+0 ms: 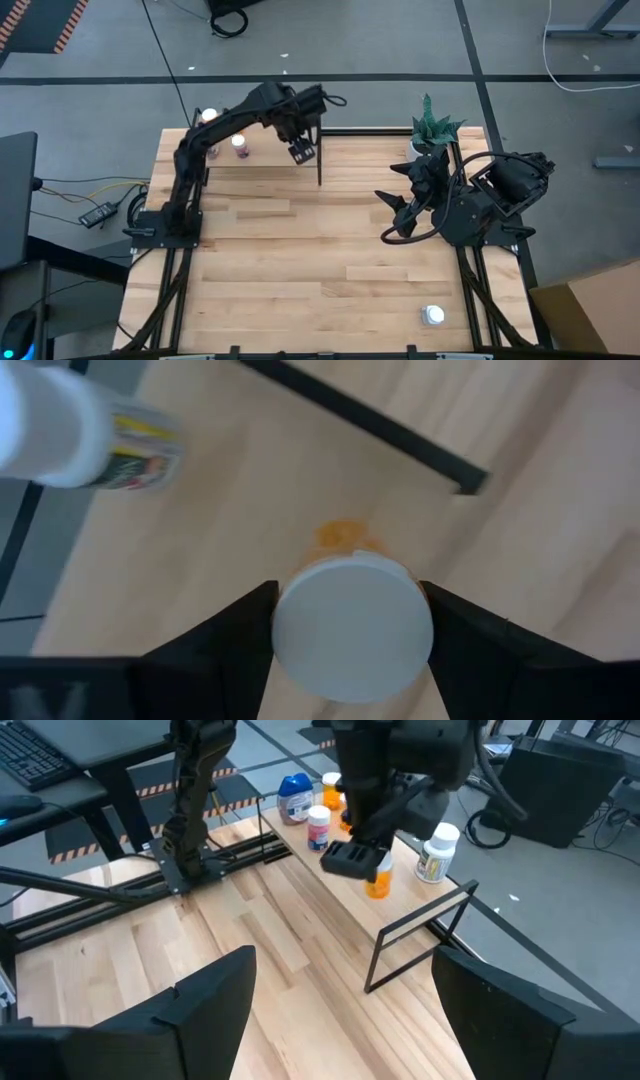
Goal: Pick and place medicine bottles onto shelf by color
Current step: Put the orange pill bottle on the shelf
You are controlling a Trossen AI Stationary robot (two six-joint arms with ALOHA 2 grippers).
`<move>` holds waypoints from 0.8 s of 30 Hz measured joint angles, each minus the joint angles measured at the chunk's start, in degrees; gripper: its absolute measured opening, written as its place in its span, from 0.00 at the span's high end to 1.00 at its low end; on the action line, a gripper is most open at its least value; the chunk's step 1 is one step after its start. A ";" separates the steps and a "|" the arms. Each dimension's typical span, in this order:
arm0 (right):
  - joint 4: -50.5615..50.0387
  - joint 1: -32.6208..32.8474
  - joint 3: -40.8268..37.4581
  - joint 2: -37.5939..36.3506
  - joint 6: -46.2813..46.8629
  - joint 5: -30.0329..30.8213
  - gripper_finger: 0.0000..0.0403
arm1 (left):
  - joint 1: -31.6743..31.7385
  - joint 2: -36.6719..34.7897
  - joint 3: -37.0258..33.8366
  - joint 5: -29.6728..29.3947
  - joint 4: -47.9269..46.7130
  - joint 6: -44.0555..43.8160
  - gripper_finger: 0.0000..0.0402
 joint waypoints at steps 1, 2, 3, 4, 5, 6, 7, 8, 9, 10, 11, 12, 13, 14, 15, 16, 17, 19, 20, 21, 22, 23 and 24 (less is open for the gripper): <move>-0.02 0.00 0.00 0.00 0.00 0.02 0.23 | 0.63 0.00 0.00 0.00 0.00 0.37 0.42; -0.02 0.00 0.00 0.00 0.00 0.11 0.23 | 1.14 0.00 -0.02 0.02 0.00 0.90 0.42; -0.02 0.00 0.00 0.00 0.00 0.30 0.23 | 1.55 0.00 -0.02 0.00 0.00 1.73 0.43; -0.02 0.00 0.00 0.00 0.00 0.38 0.23 | 1.89 0.00 -0.02 0.04 0.02 2.32 0.43; -0.02 0.00 0.00 0.00 0.00 0.40 0.23 | 2.13 0.00 -0.02 0.14 0.04 2.69 0.43; -0.02 0.00 0.00 0.00 -0.01 0.44 0.23 | 2.27 0.13 -0.02 0.45 0.15 3.18 0.43; -0.02 0.00 0.00 0.00 -0.02 0.59 0.23 | 2.30 0.24 -0.01 0.71 0.37 3.42 0.42; -0.02 0.00 0.00 0.00 -0.02 0.85 0.23 | 2.30 0.34 -0.02 0.83 0.47 3.63 0.42; -0.02 0.00 0.00 0.00 -0.02 0.87 0.23 | 2.31 0.39 -0.07 0.87 0.57 3.67 0.41; -0.02 0.00 0.00 0.00 -0.01 0.90 0.23 | 2.36 0.59 -0.07 0.88 1.08 3.67 0.41; 0.00 -0.14 0.00 0.00 -0.02 0.90 0.23 | 2.32 0.80 -0.04 1.17 1.91 3.67 0.41; -0.01 -0.35 0.00 0.00 -0.01 0.89 0.23 | 2.34 1.02 -0.06 1.88 2.03 3.69 0.41; -0.01 -0.46 0.00 0.00 0.01 0.87 0.23 | 2.36 1.15 -0.26 2.44 1.80 3.69 0.41; -0.02 -0.47 0.00 0.01 0.08 0.88 0.23 | 2.36 1.24 -0.71 2.63 2.01 3.71 0.42; -0.01 -0.50 0.00 0.02 0.08 0.90 0.23 | 2.21 1.29 -1.18 2.62 2.40 3.93 0.42; -0.02 -0.50 0.00 0.00 0.04 0.92 0.23 | 2.21 1.38 -1.58 2.62 2.24 4.14 0.42; -0.02 -0.49 0.00 0.01 0.04 0.90 0.23 | 2.21 1.43 -2.16 2.62 1.86 4.21 0.42; -0.02 -0.48 0.00 0.00 0.04 0.88 0.23 | 2.18 1.46 -3.36 2.62 2.21 4.20 0.43; -0.02 -0.48 0.00 0.01 0.04 0.85 0.23 | 2.17 1.46 -3.89 2.62 2.48 4.07 0.43; -0.02 -0.48 0.00 0.00 0.04 0.82 0.23 | 2.17 1.47 -4.25 2.62 2.26 3.77 0.42; -0.02 -0.48 0.00 0.00 0.04 0.80 0.23 | 2.19 1.51 -4.44 2.62 1.97 3.67 0.42; -0.02 -0.48 0.00 0.00 0.04 0.75 0.23 | 2.21 1.51 -4.74 2.60 2.10 3.67 0.42; -0.02 -0.48 0.00 0.00 0.04 0.61 0.23 | 2.21 1.49 -4.96 2.60 2.27 3.71 0.41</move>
